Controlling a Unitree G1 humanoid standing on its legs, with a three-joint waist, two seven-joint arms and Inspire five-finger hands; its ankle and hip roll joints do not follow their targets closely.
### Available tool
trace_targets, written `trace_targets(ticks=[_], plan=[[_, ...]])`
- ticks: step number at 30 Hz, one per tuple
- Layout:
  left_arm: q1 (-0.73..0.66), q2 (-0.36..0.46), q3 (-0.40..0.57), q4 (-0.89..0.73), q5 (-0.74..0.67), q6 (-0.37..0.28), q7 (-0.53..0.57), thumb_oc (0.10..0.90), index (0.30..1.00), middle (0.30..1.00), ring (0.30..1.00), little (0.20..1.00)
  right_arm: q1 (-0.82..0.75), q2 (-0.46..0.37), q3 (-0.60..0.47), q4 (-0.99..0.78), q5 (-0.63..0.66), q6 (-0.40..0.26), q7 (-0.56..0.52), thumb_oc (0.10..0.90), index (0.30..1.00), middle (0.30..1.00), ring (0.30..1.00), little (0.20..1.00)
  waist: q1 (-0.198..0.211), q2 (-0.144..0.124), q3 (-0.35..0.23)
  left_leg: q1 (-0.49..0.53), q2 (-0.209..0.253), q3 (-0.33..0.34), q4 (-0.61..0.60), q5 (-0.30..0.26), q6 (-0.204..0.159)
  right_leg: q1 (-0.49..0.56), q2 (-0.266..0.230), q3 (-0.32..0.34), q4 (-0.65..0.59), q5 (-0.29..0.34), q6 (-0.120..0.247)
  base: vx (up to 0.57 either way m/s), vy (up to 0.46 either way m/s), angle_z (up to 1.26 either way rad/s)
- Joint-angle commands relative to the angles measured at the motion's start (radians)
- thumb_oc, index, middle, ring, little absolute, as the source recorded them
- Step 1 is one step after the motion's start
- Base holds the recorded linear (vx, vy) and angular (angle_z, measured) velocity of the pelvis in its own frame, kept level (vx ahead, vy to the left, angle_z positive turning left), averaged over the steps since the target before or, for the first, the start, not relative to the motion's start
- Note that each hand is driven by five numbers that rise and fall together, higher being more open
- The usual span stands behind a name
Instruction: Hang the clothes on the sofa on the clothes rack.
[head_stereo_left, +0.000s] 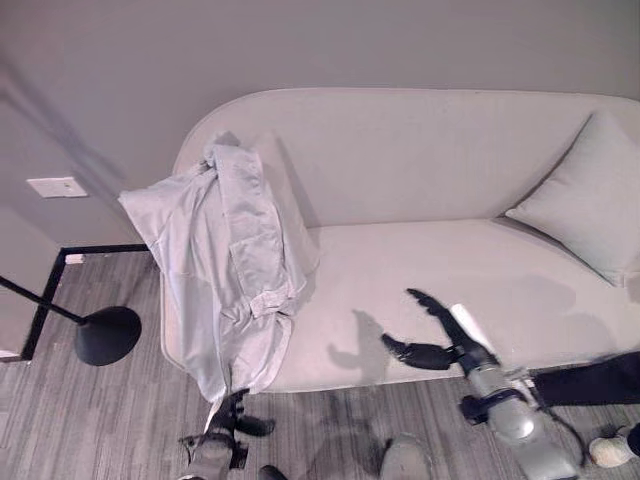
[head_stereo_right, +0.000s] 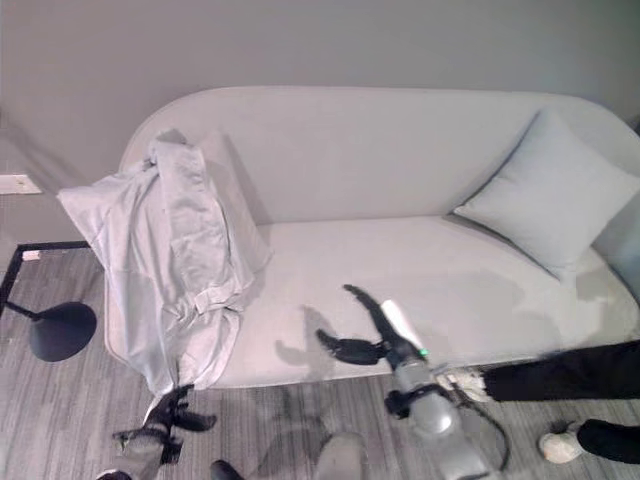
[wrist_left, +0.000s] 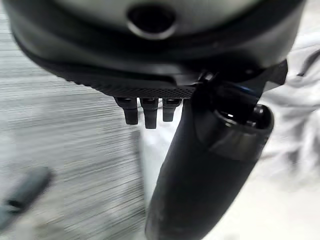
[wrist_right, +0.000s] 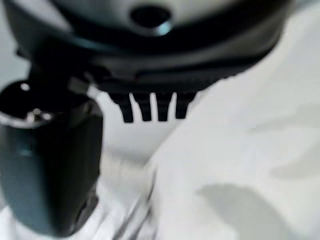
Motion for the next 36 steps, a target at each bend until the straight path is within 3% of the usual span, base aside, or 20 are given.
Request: trace_targets(ticks=[1,5,6,7,8,10,14,15,18,19,21,24,25,26,27,28,30,33,34,36], plan=[[0.011,-0.011,0.015,0.005,-0.009,-0.031,0.023,0.8,0.9,0.9,0.9,0.9,-0.099,-0.016,-0.104,-0.091,0.031,-0.072,-0.062,0.8,0.9,0.9,0.9,0.9,-0.001,-0.036,-0.041,0.039,-0.021,-0.004,0.015,-0.046,-0.056,0.183,0.042,-0.014,-0.244,0.067,-0.004,0.1,-0.139,0.54],[0.039,-0.036,0.0,-0.028,-0.041,-0.047,0.012,0.8,0.9,0.9,0.9,0.9,-0.057,-0.034,-0.13,-0.08,0.065,-0.083,-0.061,0.8,0.9,0.9,0.9,0.9,0.015,-0.059,-0.041,-0.017,0.044,0.031,0.199,-0.074,-0.116,0.3,0.044,-0.057,-0.375,0.06,-0.032,0.04,-0.089,0.07],[0.044,-0.047,0.002,-0.022,-0.045,-0.044,0.022,0.8,0.9,0.9,0.9,0.9,-0.054,-0.037,-0.142,-0.061,0.063,-0.074,-0.074,0.8,0.9,0.9,0.9,0.9,0.01,-0.073,-0.039,-0.038,0.113,0.055,0.264,-0.076,-0.14,0.308,0.015,-0.068,-0.396,0.07,-0.033,-0.05,0.006,0.33],[0.044,-0.048,0.001,-0.021,-0.046,-0.044,0.022,0.8,0.9,0.9,0.9,0.9,-0.054,-0.037,-0.141,-0.061,0.062,-0.074,-0.074,0.8,0.9,0.9,0.9,0.9,0.011,-0.072,-0.039,-0.042,0.119,0.054,0.274,-0.08,-0.142,0.309,0.018,-0.069,-0.399,0.071,-0.034,-0.05,0.104,0.29],[0.054,-0.057,0.019,-0.004,-0.062,-0.035,0.028,0.8,0.9,0.9,0.9,0.9,-0.038,-0.037,-0.143,-0.069,0.057,-0.072,-0.07,0.8,0.9,0.9,0.9,0.9,0.007,-0.071,-0.049,-0.026,0.204,0.072,0.295,-0.052,-0.163,0.305,-0.003,-0.078,-0.404,0.079,-0.028,0.01,0.139,0.23],[0.051,-0.057,0.036,0.015,-0.049,-0.031,0.045,0.8,0.9,0.9,0.9,0.9,-0.009,-0.05,-0.136,-0.088,0.035,-0.077,-0.061,0.8,0.9,0.9,0.9,0.9,0.003,-0.062,-0.073,0.014,0.285,0.053,0.238,0.024,-0.188,0.275,-0.041,-0.082,-0.397,0.069,-0.015,0.05,0.3,-0.08],[0.029,-0.042,-0.008,0.006,0.037,-0.025,0.066,0.8,0.9,0.9,0.9,0.9,0.015,-0.058,-0.151,-0.083,0.017,-0.074,-0.073,0.8,0.9,0.9,0.9,0.9,-0.01,-0.045,-0.081,0.047,0.366,0.028,0.173,0.144,-0.229,0.229,-0.097,-0.079,-0.39,0.064,0.001,0.0,0.33,-0.12],[0.004,-0.032,-0.035,-0.004,0.063,-0.021,0.075,0.8,0.9,0.9,0.9,0.9,0.021,-0.065,-0.166,-0.088,0.025,-0.075,-0.083,0.8,0.9,0.9,0.9,0.9,-0.014,-0.024,-0.072,0.05,0.402,-0.022,0.17,0.213,-0.252,0.203,-0.148,-0.062,-0.391,0.077,0.02,0.0,0.287,0.07],[-0.014,-0.03,-0.059,-0.002,0.08,-0.022,0.081,0.8,0.9,0.9,0.9,0.9,0.024,-0.069,-0.179,-0.087,0.04,-0.077,-0.087,0.8,0.9,0.9,0.9,0.9,-0.02,0.004,-0.07,0.038,0.388,-0.102,0.157,0.257,-0.266,0.171,-0.202,-0.036,-0.402,0.105,0.044,0.08,0.56,0.24],[-0.037,-0.025,-0.092,0.002,0.104,-0.021,0.074,0.8,0.9,0.9,0.9,0.9,0.016,-0.072,-0.184,-0.091,0.042,-0.07,-0.09,0.8,0.9,0.9,0.9,0.9,-0.023,0.025,-0.066,0.007,0.369,-0.175,0.147,0.228,-0.266,0.163,-0.258,-0.008,-0.433,0.145,0.074,0.27,0.707,0.31],[-0.039,-0.025,-0.105,0.004,0.117,-0.022,0.072,0.8,0.9,0.9,0.9,0.9,0.018,-0.068,-0.19,-0.086,0.038,-0.062,-0.089,0.8,0.9,0.9,0.9,0.9,-0.028,0.035,-0.066,-0.003,0.364,-0.161,0.138,0.182,-0.266,0.184,-0.283,-0.01,-0.446,0.155,0.086,0.29,0.482,0.27],[-0.081,0.01,-0.192,-0.024,0.185,-0.032,0.042,0.8,0.9,0.9,0.9,0.9,-0.028,-0.025,-0.2,-0.024,0.036,-0.018,-0.12,0.8,0.9,0.9,0.9,0.9,-0.034,0.037,-0.058,-0.081,0.267,-0.151,0.092,0.041,-0.251,0.174,-0.375,0.012,-0.483,0.395,0.096,0.29,0.487,0.41],[-0.095,0.027,-0.203,-0.043,0.192,-0.038,0.042,0.8,0.9,0.9,0.9,0.9,-0.059,0.005,-0.186,-0.005,0.059,-0.017,-0.121,0.8,0.9,0.9,0.9,0.9,-0.027,0.031,-0.057,-0.076,0.233,-0.138,0.062,0.031,-0.234,0.154,-0.391,-0.009,-0.487,0.461,0.096,0.12,0.302,0.27],[-0.096,0.031,-0.202,-0.044,0.191,-0.037,0.042,0.8,0.9,0.9,0.9,0.9,-0.065,0.008,-0.183,-0.001,0.06,-0.019,-0.122,0.8,0.9,0.9,0.9,0.9,-0.026,0.025,-0.056,-0.074,0.226,-0.133,0.056,0.033,-0.231,0.152,-0.395,-0.005,-0.492,0.468,0.096,0.06,0.232,-0.2],[-0.103,0.057,-0.204,-0.07,0.195,-0.045,0.034,0.8,0.9,0.9,0.9,0.9,-0.1,0.021,-0.163,0.018,0.082,-0.019,-0.12,0.8,0.9,0.9,0.9,0.9,-0.014,0.024,-0.064,-0.066,0.196,-0.109,0.02,0.034,-0.218,0.14,-0.41,-0.07,-0.514,0.511,0.096,0.08,0.366,-0.56],[-0.103,0.09,-0.171,-0.112,0.15,-0.052,0.026,0.8,0.9,0.9,0.9,0.9,-0.171,0.034,-0.125,0.082,0.114,-0.021,-0.121,0.8,0.9,0.9,0.9,0.9,0.014,0.024,-0.078,-0.084,0.164,-0.091,0.008,0.026,-0.193,0.136,-0.396,-0.176,-0.495,0.511,0.096,0.12,0.496,-0.59],[-0.1,0.101,-0.159,-0.114,0.134,-0.054,0.025,0.8,0.9,0.9,0.9,0.9,-0.177,0.037,-0.126,0.109,0.127,-0.027,-0.121,0.8,0.9,0.9,0.9,0.9,0.003,0.018,-0.077,-0.088,0.157,-0.082,0.008,0.021,-0.185,0.131,-0.365,-0.158,-0.466,0.469,0.096,0.07,0.321,-0.54],[-0.097,0.121,-0.141,-0.072,0.166,-0.043,0.013,0.8,0.9,0.9,0.9,0.9,-0.174,0.032,-0.167,0.118,0.188,-0.067,-0.112,0.8,0.9,0.9,0.9,0.9,0.004,0.002,-0.066,-0.084,0.101,-0.037,0.008,-0.004,-0.132,0.116,-0.141,-0.099,-0.33,0.253,0.064,-0.01,0.412,-0.24],[-0.097,0.12,-0.141,-0.071,0.167,-0.043,0.013,0.8,0.9,0.9,0.9,0.9,-0.174,0.031,-0.167,0.119,0.189,-0.068,-0.111,0.8,0.9,0.9,0.9,0.9,0.006,0.003,-0.066,-0.083,0.103,-0.036,0.008,-0.005,-0.133,0.112,-0.14,-0.097,-0.321,0.245,0.062,0.01,0.205,-0.51],[-0.085,0.128,-0.115,-0.035,0.167,-0.028,0.008,0.8,0.9,0.9,0.9,0.9,-0.181,0.017,-0.179,0.128,0.17,-0.078,-0.119,0.8,0.9,0.9,0.9,0.9,0.009,0.007,-0.061,-0.083,0.066,-0.027,0.008,-0.011,-0.112,0.087,-0.032,-0.108,-0.26,0.171,0.042,0.02,0.203,-0.45]])
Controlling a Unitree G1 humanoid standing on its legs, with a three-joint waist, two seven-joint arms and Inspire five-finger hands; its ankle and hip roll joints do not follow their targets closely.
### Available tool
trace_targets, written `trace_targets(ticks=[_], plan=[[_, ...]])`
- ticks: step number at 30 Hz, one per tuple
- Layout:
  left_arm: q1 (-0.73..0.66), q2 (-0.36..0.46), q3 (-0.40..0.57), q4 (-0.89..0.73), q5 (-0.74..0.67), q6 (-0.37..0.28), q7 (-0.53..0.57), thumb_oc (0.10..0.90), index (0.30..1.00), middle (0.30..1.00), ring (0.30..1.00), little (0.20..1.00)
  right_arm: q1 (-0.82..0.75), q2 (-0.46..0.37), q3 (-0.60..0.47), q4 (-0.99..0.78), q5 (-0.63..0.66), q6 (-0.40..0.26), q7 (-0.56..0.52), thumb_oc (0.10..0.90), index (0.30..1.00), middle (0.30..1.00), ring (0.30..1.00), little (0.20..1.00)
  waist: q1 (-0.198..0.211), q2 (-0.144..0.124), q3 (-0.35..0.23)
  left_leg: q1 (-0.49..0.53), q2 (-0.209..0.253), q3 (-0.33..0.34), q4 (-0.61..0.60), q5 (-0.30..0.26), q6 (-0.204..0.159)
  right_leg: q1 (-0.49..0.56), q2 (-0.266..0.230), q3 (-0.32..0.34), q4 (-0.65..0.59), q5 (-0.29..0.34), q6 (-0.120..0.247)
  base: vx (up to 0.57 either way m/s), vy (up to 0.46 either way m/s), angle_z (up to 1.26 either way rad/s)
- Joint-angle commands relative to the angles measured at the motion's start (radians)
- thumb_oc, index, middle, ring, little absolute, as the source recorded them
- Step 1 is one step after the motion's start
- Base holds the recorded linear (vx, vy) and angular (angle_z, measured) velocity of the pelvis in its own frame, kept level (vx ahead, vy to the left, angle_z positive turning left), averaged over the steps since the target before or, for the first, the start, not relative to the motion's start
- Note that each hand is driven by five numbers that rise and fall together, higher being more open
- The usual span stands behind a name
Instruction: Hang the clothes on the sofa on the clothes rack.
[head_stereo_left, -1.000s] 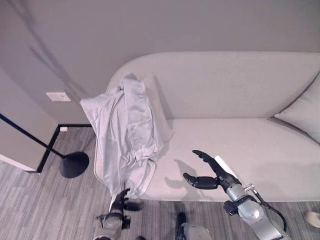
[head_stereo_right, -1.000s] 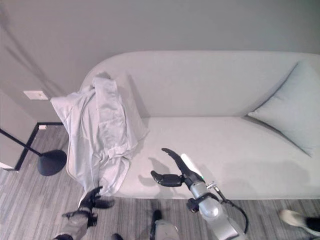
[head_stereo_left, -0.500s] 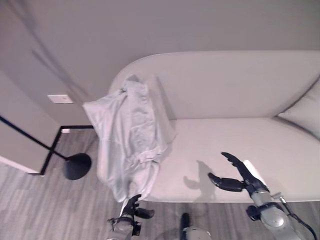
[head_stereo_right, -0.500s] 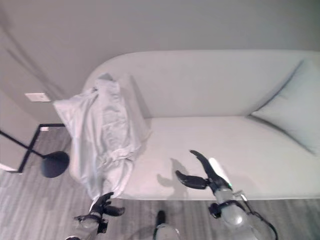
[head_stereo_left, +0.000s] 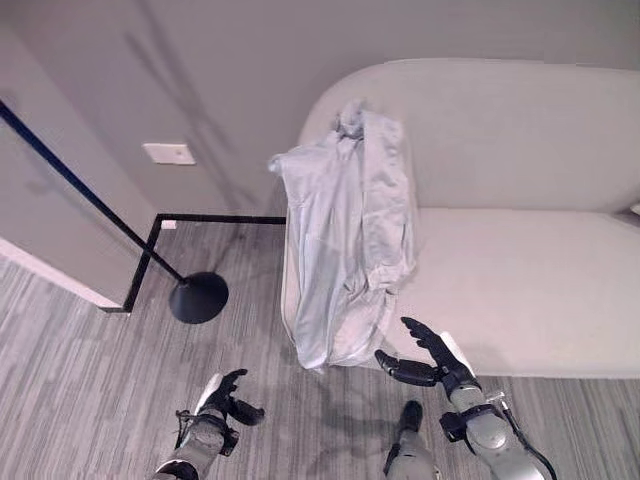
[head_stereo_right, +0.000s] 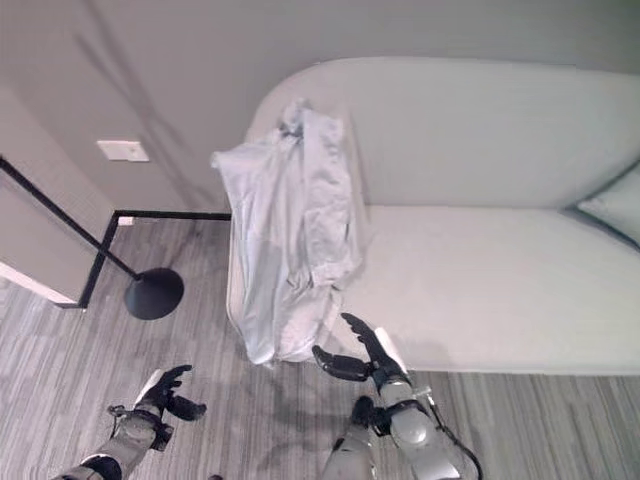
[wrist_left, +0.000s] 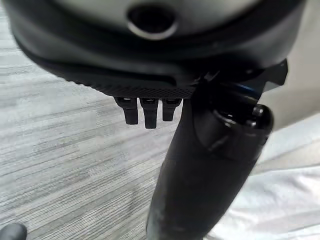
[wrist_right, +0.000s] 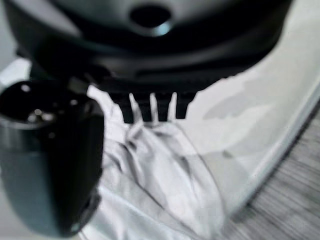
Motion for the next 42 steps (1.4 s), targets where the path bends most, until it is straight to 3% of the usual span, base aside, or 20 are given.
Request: trace_targets(ticks=[1,4,6,8,9,11,12,14,15,16,18,20,21,26,29,32,35,41,42], plan=[[-0.094,-0.03,0.068,-0.042,0.004,-0.035,-0.003,0.8,0.9,0.9,0.9,0.9,-0.17,-0.111,-0.139,-0.067,0.004,-0.104,-0.07,0.8,0.9,0.9,0.9,0.9,-0.029,-0.012,0.059,-0.028,-0.116,-0.057,-0.044,0.015,0.078,0.203,0.078,-0.017,-0.138,0.058,0.134,0.07,0.144,-0.35],[-0.093,-0.018,0.097,-0.044,0.011,-0.039,0.015,0.8,0.9,0.9,0.9,0.9,-0.155,-0.127,-0.146,-0.068,-0.023,-0.11,-0.077,0.8,0.9,0.9,0.9,0.9,-0.017,-0.026,0.058,-0.012,-0.136,-0.05,-0.044,-0.008,0.085,0.247,0.1,-0.053,-0.184,0.001,0.086,0.07,-0.03,-0.17],[-0.075,-0.001,0.141,-0.04,0.028,-0.046,0.047,0.8,0.9,0.9,0.9,0.9,-0.134,-0.153,-0.163,-0.053,-0.051,-0.125,-0.089,0.8,0.9,0.9,0.9,0.9,-0.005,-0.052,0.056,0.003,-0.136,-0.029,-0.002,-0.023,0.071,0.293,0.124,-0.049,-0.257,-0.003,0.08,0.14,-0.178,0.24],[-0.065,-0.005,0.152,-0.049,0.022,-0.056,0.047,0.8,0.9,0.9,0.9,0.9,-0.132,-0.18,-0.166,-0.045,-0.076,-0.131,-0.096,0.8,0.9,0.9,0.9,0.9,0.015,-0.08,0.079,-0.038,-0.085,-0.01,0.142,-0.025,0.033,0.334,0.123,-0.061,-0.285,-0.011,0.067,0.09,-0.188,0.31],[-0.066,-0.005,0.152,-0.049,0.021,-0.056,0.048,0.8,0.9,0.9,0.9,0.9,-0.133,-0.179,-0.166,-0.044,-0.076,-0.132,-0.097,0.8,0.9,0.9,0.9,0.9,0.016,-0.081,0.081,-0.043,-0.077,-0.011,0.159,-0.031,0.027,0.337,0.126,-0.061,-0.288,-0.012,0.064,0.06,-0.205,0.09],[-0.071,-0.008,0.147,-0.054,0.019,-0.058,0.054,0.8,0.9,0.9,0.9,0.9,-0.164,-0.197,-0.153,-0.038,-0.095,-0.13,-0.104,0.8,0.9,0.9,0.9,0.9,0.045,-0.104,0.109,-0.116,-0.01,-0.047,0.304,-0.011,-0.004,0.351,0.12,-0.064,-0.299,-0.025,0.046,0.09,-0.15,0.0],[-0.059,-0.022,0.139,-0.05,0.026,-0.054,0.055,0.8,0.9,0.9,0.9,0.9,-0.179,-0.194,-0.142,-0.021,-0.088,-0.125,-0.102,0.8,0.9,0.9,0.9,0.9,0.054,-0.107,0.109,-0.162,0.048,-0.074,0.296,-0.004,-0.009,0.358,0.093,-0.072,-0.308,-0.02,0.06,0.11,-0.041,-0.1],[-0.044,-0.032,0.138,-0.046,0.029,-0.052,0.052,0.8,0.9,0.9,0.9,0.9,-0.184,-0.188,-0.133,-0.014,-0.081,-0.122,-0.096,0.8,0.9,0.9,0.9,0.9,0.054,-0.106,0.097,-0.158,0.062,-0.088,0.241,0.001,-0.006,0.358,0.075,-0.074,-0.321,-0.011,0.073,0.19,0.142,-0.07],[-0.025,-0.043,0.136,-0.035,0.028,-0.046,0.043,0.8,0.9,0.9,0.9,0.9,-0.203,-0.187,-0.113,-0.005,-0.08,-0.111,-0.095,0.8,0.9,0.9,0.9,0.9,0.073,-0.1,0.088,-0.154,0.09,-0.12,0.132,0.063,-0.014,0.353,0.056,-0.061,-0.337,-0.008,0.087,0.22,0.2,-0.12],[-0.024,-0.044,0.137,-0.034,0.028,-0.046,0.043,0.8,0.9,0.9,0.9,0.9,-0.206,-0.187,-0.111,-0.003,-0.08,-0.111,-0.096,0.8,0.9,0.9,0.9,0.9,0.072,-0.1,0.085,-0.151,0.087,-0.118,0.117,0.074,-0.015,0.351,0.057,-0.061,-0.338,-0.006,0.086,0.22,0.197,-0.23],[-0.019,-0.065,0.124,-0.022,0.016,-0.047,0.037,0.8,0.9,0.9,0.9,0.9,-0.256,-0.19,-0.078,0.039,-0.103,-0.091,-0.109,0.8,0.9,0.9,0.9,0.9,0.106,-0.077,0.089,-0.182,0.126,-0.186,-0.011,0.163,-0.04,0.342,0.03,-0.031,-0.366,-0.014,0.1,0.25,0.135,-0.47],[-0.011,-0.072,0.11,-0.021,0.021,-0.048,0.036,0.8,0.9,0.9,0.9,0.9,-0.267,-0.193,-0.079,0.047,-0.113,-0.088,-0.125,0.8,0.9,0.9,0.9,0.9,0.097,-0.06,0.089,-0.184,0.136,-0.176,-0.026,0.175,-0.045,0.346,0.021,-0.028,-0.365,-0.019,0.105,0.32,0.213,-0.4],[0.002,-0.077,0.087,-0.021,0.045,-0.042,0.034,0.8,0.9,0.9,0.9,0.9,-0.29,-0.201,-0.079,0.055,-0.143,-0.068,-0.145,0.8,0.9,0.9,0.9,0.9,0.091,-0.036,0.086,-0.178,0.127,-0.134,-0.021,0.187,-0.044,0.356,0.012,0.001,-0.339,-0.033,0.102,0.36,0.275,-0.2],[-0.012,-0.073,0.044,-0.052,0.08,-0.051,0.036,0.8,0.9,0.9,0.9,0.9,-0.352,-0.183,-0.077,0.085,-0.127,-0.063,-0.183,0.8,0.9,0.9,0.9,0.9,0.103,-0.018,0.086,-0.176,0.078,-0.097,-0.026,0.173,-0.024,0.363,-0.033,0.024,-0.337,-0.016,0.113,0.29,0.18,-0.44],[-0.058,-0.065,0.049,-0.079,0.043,-0.067,0.053,0.8,0.9,0.9,0.9,0.9,-0.406,-0.148,-0.061,0.114,-0.145,-0.051,-0.218,0.8,0.9,0.9,0.9,0.9,0.11,-0.013,0.073,-0.194,0.019,-0.092,-0.033,0.156,-0.013,0.326,-0.082,0.008,-0.358,0.06,0.148,0.16,0.121,0.21],[-0.075,-0.06,0.02,-0.121,0.055,-0.088,0.076,0.8,0.9,0.9,0.9,0.9,-0.469,-0.114,-0.053,0.17,-0.171,-0.036,-0.288,0.8,0.9,0.9,0.9,0.9,0.12,-0.008,0.063,-0.209,-0.003,-0.08,-0.036,0.146,-0.006,0.295,-0.106,-0.007,-0.383,0.114,0.171,0.15,0.1,0.09],[-0.073,-0.052,-0.009,-0.154,0.054,-0.1,0.107,0.8,0.9,0.9,0.9,0.9,-0.558,-0.054,-0.076,0.286,-0.103,-0.037,-0.382,0.8,0.9,0.9,0.9,0.9,0.141,-0.002,0.064,-0.236,-0.013,-0.077,-0.039,0.142,-0.001,0.259,-0.121,-0.014,-0.402,0.166,0.191,0.1,0.049,0.17],[-0.043,-0.033,-0.025,-0.095,0.076,-0.096,0.1,0.8,0.9,0.9,0.9,0.9,-0.675,-0.04,0.003,0.463,0.046,-0.036,-0.29,0.8,0.9,0.9,0.9,0.9,0.201,0.012,0.071,-0.276,-0.017,-0.085,-0.04,0.141,0.004,0.215,-0.14,-0.043,-0.415,0.218,0.206,0.09,0.019,-0.07],[-0.041,-0.029,-0.028,-0.095,0.084,-0.096,0.1,0.8,0.9,0.9,0.9,0.9,-0.687,-0.038,0.019,0.483,0.047,-0.031,-0.279,0.712,0.768,0.768,0.768,0.768,0.205,0.013,0.071,-0.279,-0.019,-0.086,-0.04,0.139,0.006,0.212,-0.142,-0.046,-0.412,0.221,0.207,0.04,0.002,0.0]])
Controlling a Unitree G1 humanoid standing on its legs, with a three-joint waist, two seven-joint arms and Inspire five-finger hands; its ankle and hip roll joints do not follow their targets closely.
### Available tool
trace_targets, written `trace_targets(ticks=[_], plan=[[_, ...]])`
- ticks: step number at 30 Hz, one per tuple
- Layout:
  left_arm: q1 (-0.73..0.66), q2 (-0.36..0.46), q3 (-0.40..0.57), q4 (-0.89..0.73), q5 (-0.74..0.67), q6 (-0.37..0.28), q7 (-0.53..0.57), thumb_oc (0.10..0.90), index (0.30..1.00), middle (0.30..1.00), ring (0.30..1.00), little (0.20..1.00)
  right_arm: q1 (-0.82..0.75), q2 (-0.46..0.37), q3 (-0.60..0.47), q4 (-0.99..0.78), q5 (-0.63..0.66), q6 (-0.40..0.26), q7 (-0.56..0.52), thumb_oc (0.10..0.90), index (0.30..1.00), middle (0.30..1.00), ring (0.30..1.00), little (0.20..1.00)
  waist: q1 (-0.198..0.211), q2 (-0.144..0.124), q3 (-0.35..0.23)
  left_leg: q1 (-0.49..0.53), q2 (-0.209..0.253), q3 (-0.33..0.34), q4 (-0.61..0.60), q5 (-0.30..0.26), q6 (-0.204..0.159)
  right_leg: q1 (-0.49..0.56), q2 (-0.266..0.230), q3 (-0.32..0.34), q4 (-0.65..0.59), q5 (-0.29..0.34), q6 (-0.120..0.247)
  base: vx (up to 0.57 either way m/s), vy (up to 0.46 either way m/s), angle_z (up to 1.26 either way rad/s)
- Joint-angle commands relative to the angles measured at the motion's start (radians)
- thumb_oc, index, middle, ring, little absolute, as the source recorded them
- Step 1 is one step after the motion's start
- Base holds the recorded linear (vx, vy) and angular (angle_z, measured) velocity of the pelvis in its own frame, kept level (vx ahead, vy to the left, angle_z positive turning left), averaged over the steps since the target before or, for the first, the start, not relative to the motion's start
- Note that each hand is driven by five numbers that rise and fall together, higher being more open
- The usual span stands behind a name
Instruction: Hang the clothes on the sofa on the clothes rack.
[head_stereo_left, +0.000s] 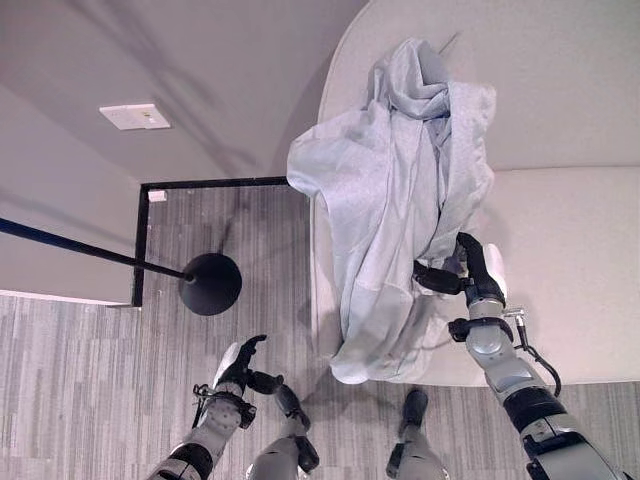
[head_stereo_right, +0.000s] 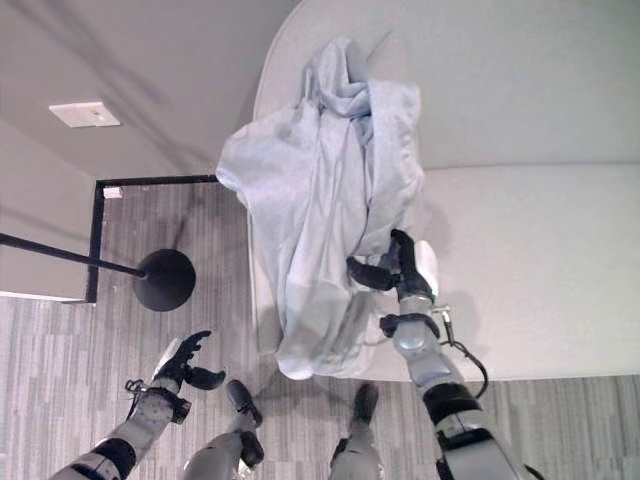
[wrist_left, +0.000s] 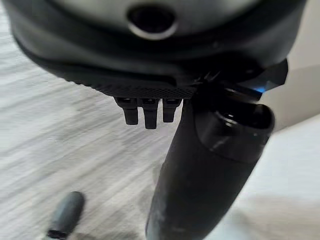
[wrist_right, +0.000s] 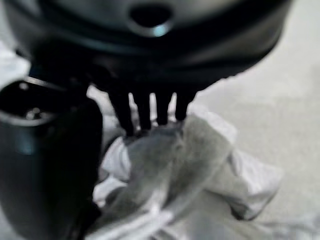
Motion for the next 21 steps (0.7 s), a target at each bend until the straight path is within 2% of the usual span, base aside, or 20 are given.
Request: trace_targets(ticks=[1,2,3,6,8,9,10,11,15,17,19,21], plan=[[0.002,0.028,-0.036,0.01,0.034,-0.035,0.032,0.8,0.9,0.9,0.9,0.9,-0.172,0.017,-0.005,0.09,0.046,0.008,0.041,0.604,0.606,0.606,0.606,0.606,0.054,-0.018,-0.036,0.04,0.061,-0.042,-0.004,-0.026,-0.17,0.095,-0.052,-0.019,0.051,-0.004,0.093,0.04,-0.005,-0.14],[-0.001,0.034,-0.038,0.011,0.045,-0.035,0.034,0.8,0.9,0.9,0.9,0.9,-0.19,0.024,0.016,0.11,0.045,0.013,0.057,0.467,0.401,0.401,0.401,0.401,0.059,-0.019,-0.035,0.037,0.06,-0.043,-0.004,-0.028,-0.169,0.094,-0.054,-0.023,0.051,0.001,0.093,0.03,-0.004,-0.03],[-0.003,0.038,-0.039,0.012,0.053,-0.035,0.037,0.8,0.9,0.9,0.9,0.9,-0.205,0.03,0.037,0.125,0.042,0.017,0.068,0.4,0.3,0.3,0.3,0.3,0.063,-0.021,-0.033,0.035,0.058,-0.045,-0.004,-0.031,-0.167,0.093,-0.056,-0.025,0.052,0.004,0.093,0.03,-0.014,-0.01],[-0.025,0.067,-0.048,-0.005,0.097,-0.034,0.055,0.8,0.9,0.9,0.9,0.9,-0.245,0.064,0.148,0.158,-0.059,0.04,0.104,0.4,0.3,0.3,0.3,0.3,0.071,-0.035,-0.02,0.032,0.056,-0.051,-0.004,-0.036,-0.165,0.091,-0.056,-0.028,0.055,0.019,0.093,0.02,-0.045,0.17],[-0.047,0.093,-0.095,-0.055,0.201,-0.029,0.089,0.8,0.9,0.9,0.9,0.9,-0.151,0.115,0.173,0.1,-0.097,0.033,0.109,0.4,0.3,0.3,0.3,0.3,0.054,-0.061,-0.01,0.046,0.062,-0.052,-0.003,-0.043,-0.163,0.093,-0.049,-0.022,0.066,0.009,0.093,-0.05,-0.096,-0.1],[-0.038,0.093,-0.075,-0.047,0.196,-0.021,0.095,0.8,0.9,0.9,0.9,0.9,-0.044,0.119,0.121,0.038,-0.012,0.006,0.122,0.4,0.3,0.3,0.3,0.3,0.034,-0.077,-0.011,0.062,0.07,-0.045,-0.002,-0.041,-0.166,0.1,-0.039,-0.015,0.069,-0.004,0.093,-0.07,-0.073,-0.11],[-0.032,0.092,-0.068,-0.042,0.191,-0.018,0.095,0.8,0.9,0.9,0.9,0.9,-0.002,0.117,0.088,0.011,0.05,-0.007,0.133,0.4,0.3,0.3,0.3,0.3,0.028,-0.081,-0.014,0.069,0.072,-0.043,-0.002,-0.04,-0.168,0.105,-0.037,-0.013,0.072,-0.009,0.093,-0.08,-0.073,-0.04],[-0.018,0.084,-0.038,-0.025,0.153,-0.011,0.081,0.8,0.9,0.9,0.9,0.9,0.093,0.1,0.025,-0.083,0.193,-0.045,0.177,0.4,0.3,0.3,0.3,0.3,0.009,-0.091,-0.02,0.086,0.079,-0.039,-0.002,-0.037,-0.171,0.116,-0.028,-0.006,0.076,-0.025,0.091,-0.06,-0.05,-0.08],[0.016,0.059,0.033,-0.009,0.062,-0.004,0.059,0.8,0.9,0.9,0.9,0.9,0.253,0.049,-0.095,-0.296,0.447,-0.117,0.278,0.4,0.3,0.3,0.3,0.3,-0.027,-0.108,-0.032,0.125,0.096,-0.025,0.001,-0.017,-0.18,0.145,-0.009,0.001,0.083,-0.047,0.088,-0.06,-0.052,-0.22],[0.023,0.054,0.04,-0.019,0.051,-0.005,0.052,0.8,0.9,0.9,0.9,0.9,0.285,0.03,-0.123,-0.35,0.475,-0.125,0.295,0.4,0.3,0.3,0.3,0.3,-0.031,-0.109,-0.035,0.132,0.1,-0.025,0.0,-0.011,-0.183,0.152,-0.005,0.002,0.085,-0.051,0.087,-0.05,-0.049,-0.13],[0.029,0.036,0.069,-0.055,0.011,-0.012,0.042,0.8,0.9,0.9,0.9,0.9,0.348,-0.015,-0.228,-0.508,0.51,-0.169,0.322,0.4,0.3,0.3,0.3,0.3,-0.054,-0.114,-0.05,0.154,0.111,-0.024,-0.001,0.008,-0.189,0.171,0.004,0.006,0.088,-0.056,0.086,-0.05,-0.061,-0.08],[0.024,0.032,0.068,-0.068,0.006,-0.016,0.038,0.8,0.9,0.9,0.9,0.9,0.361,-0.028,-0.257,-0.545,0.498,-0.173,0.316,0.4,0.3,0.3,0.3,0.3,-0.057,-0.113,-0.055,0.16,0.114,-0.025,-0.002,0.011,-0.19,0.179,0.007,0.006,0.088,-0.058,0.086,-0.03,-0.035,-0.06]])
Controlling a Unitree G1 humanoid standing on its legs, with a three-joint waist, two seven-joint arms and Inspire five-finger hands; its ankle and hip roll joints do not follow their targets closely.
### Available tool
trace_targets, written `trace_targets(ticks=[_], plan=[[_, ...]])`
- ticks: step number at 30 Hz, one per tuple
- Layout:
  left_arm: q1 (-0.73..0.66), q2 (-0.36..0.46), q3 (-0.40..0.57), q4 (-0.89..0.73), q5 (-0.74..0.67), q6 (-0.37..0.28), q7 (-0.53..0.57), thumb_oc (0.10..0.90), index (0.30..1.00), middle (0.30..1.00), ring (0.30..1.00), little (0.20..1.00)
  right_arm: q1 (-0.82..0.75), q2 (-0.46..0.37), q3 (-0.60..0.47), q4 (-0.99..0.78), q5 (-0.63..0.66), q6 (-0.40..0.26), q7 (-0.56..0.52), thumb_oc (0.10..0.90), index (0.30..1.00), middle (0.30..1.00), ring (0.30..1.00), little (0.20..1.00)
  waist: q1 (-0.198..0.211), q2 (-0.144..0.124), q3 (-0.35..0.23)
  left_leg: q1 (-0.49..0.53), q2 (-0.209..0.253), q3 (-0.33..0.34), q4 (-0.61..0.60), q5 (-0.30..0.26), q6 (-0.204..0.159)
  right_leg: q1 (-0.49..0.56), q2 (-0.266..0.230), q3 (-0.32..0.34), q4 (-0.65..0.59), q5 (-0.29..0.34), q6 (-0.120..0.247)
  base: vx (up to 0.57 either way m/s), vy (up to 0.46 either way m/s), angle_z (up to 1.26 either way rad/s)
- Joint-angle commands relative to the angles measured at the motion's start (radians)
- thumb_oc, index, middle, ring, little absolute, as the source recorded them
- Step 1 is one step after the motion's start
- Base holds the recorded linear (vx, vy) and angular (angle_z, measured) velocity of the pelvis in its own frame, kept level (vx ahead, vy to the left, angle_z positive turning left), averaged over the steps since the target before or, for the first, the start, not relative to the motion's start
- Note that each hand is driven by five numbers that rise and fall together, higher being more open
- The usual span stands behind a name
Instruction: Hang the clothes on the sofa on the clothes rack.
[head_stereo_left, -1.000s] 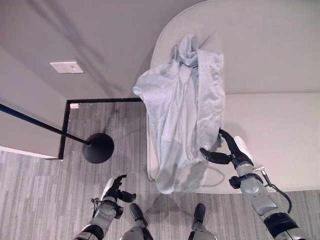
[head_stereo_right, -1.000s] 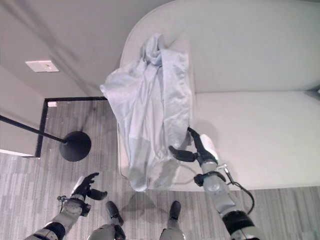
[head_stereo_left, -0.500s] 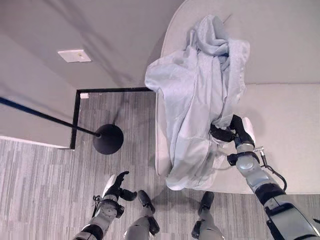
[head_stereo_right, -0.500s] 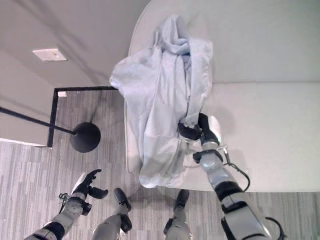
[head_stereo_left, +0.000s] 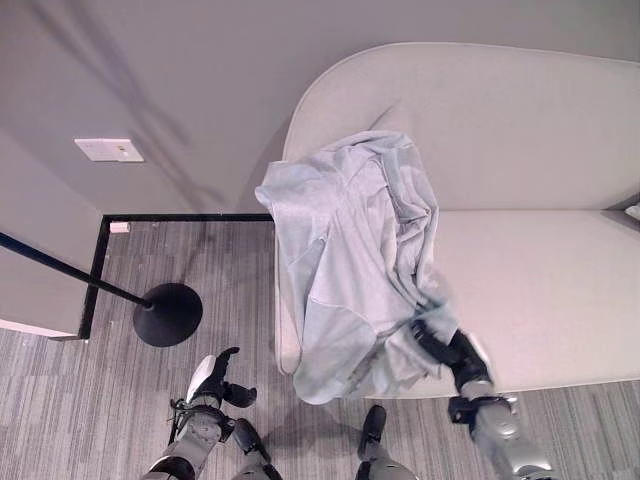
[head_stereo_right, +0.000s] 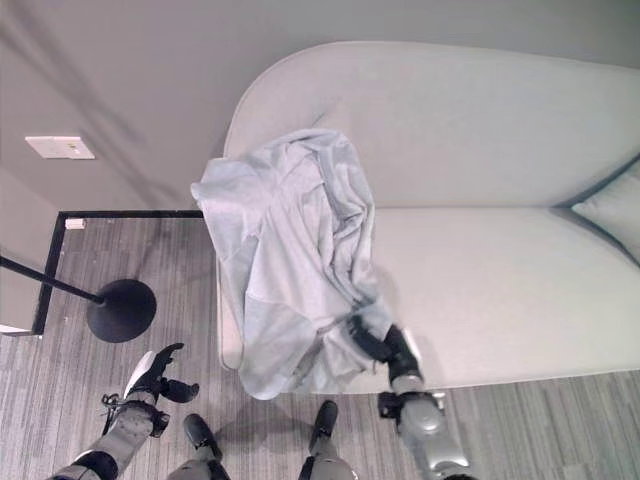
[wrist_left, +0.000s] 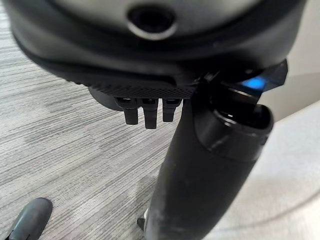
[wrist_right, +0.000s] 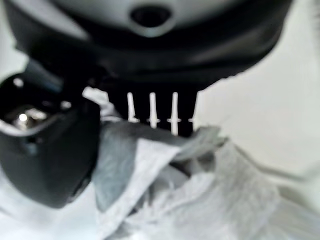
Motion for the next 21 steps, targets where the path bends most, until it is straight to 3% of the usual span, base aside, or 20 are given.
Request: trace_targets(ticks=[1,8,12,16,18,21], plan=[[-0.031,0.01,-0.004,-0.038,-0.031,-0.045,-0.001,0.8,0.9,0.9,0.9,0.9,-0.109,-0.045,-0.116,-0.159,0.028,-0.187,0.007,0.4,0.3,0.3,0.3,0.3,0.017,-0.009,0.009,0.068,0.056,-0.022,0.006,0.01,-0.101,0.116,-0.069,0.007,0.088,-0.031,0.123,-0.01,-0.026,-0.05],[-0.015,0.011,-0.052,-0.234,-0.048,-0.062,-0.056,0.8,0.9,0.9,0.9,0.9,-0.175,-0.161,-0.303,-0.333,-0.047,-0.226,-0.093,0.4,0.3,0.3,0.3,0.3,0.008,-0.016,-0.048,0.142,0.08,-0.01,0.011,0.004,-0.101,0.183,-0.052,0.022,0.091,-0.057,0.122,0.03,-0.044,-0.03],[-0.003,0.012,-0.085,-0.307,-0.059,-0.063,-0.078,0.8,0.9,0.9,0.9,0.9,-0.252,-0.236,-0.329,-0.351,-0.064,-0.226,-0.142,0.4,0.3,0.3,0.3,0.3,0.014,-0.023,-0.065,0.166,0.085,-0.005,0.011,0.002,-0.102,0.201,-0.048,0.029,0.095,-0.061,0.122,0.04,-0.025,-0.1],[-0.015,0.019,-0.137,-0.377,-0.058,-0.07,-0.1,0.8,0.9,0.9,0.9,0.9,-0.368,-0.323,-0.307,-0.357,-0.072,-0.222,-0.181,0.4,0.3,0.3,0.3,0.3,0.011,-0.032,-0.077,0.187,0.091,0.005,0.012,0.001,-0.102,0.216,-0.042,0.037,0.099,-0.067,0.121,0.02,-0.011,-0.03],[-0.063,0.042,-0.204,-0.466,-0.037,-0.089,-0.088,0.8,0.9,0.9,0.9,0.9,-0.577,-0.475,-0.249,-0.334,-0.09,-0.204,-0.232,0.4,0.3,0.3,0.3,0.3,0.009,-0.049,-0.099,0.208,0.096,0.016,0.012,0.0,-0.103,0.227,-0.039,0.044,0.106,-0.072,0.12,0.03,-0.007,-0.04],[-0.096,0.052,-0.222,-0.507,-0.01,-0.104,-0.062,0.8,0.9,0.9,0.9,0.9,-0.71,-0.543,-0.19,-0.292,-0.095,-0.196,-0.262,0.4,0.3,0.3,0.3,0.3,0.007,-0.055,-0.107,0.219,0.099,0.022,0.012,0.0,-0.104,0.232,-0.037,0.047,0.111,-0.077,0.119,0.01,-0.002,-0.09]])
